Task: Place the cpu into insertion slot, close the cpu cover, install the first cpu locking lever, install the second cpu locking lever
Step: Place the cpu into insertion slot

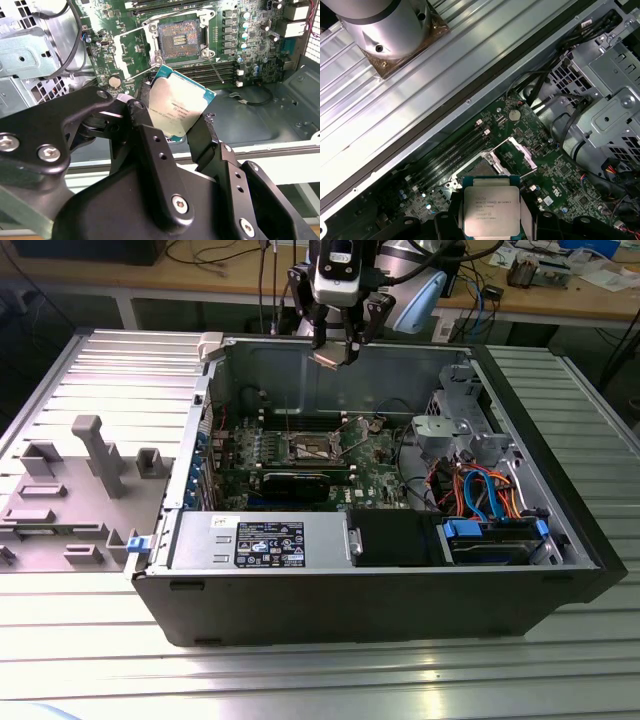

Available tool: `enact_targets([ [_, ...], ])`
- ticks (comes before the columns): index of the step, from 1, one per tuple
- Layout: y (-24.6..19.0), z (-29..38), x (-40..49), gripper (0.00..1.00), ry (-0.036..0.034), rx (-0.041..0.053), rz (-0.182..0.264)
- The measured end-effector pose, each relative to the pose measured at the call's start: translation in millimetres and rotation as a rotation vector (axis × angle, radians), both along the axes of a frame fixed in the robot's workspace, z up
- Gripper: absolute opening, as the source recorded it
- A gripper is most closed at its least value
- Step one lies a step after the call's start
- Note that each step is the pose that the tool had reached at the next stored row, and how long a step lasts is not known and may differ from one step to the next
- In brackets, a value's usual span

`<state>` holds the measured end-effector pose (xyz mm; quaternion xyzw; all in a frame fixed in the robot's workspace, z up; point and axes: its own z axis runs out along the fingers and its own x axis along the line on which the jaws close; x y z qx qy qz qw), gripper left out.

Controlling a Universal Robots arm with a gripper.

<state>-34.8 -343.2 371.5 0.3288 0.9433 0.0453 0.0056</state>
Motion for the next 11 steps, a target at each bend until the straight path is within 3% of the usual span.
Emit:
enact_targets([
  [11, 0.0, 0.0, 0.0, 0.54, 0.0001, 0.0, -0.019],
])
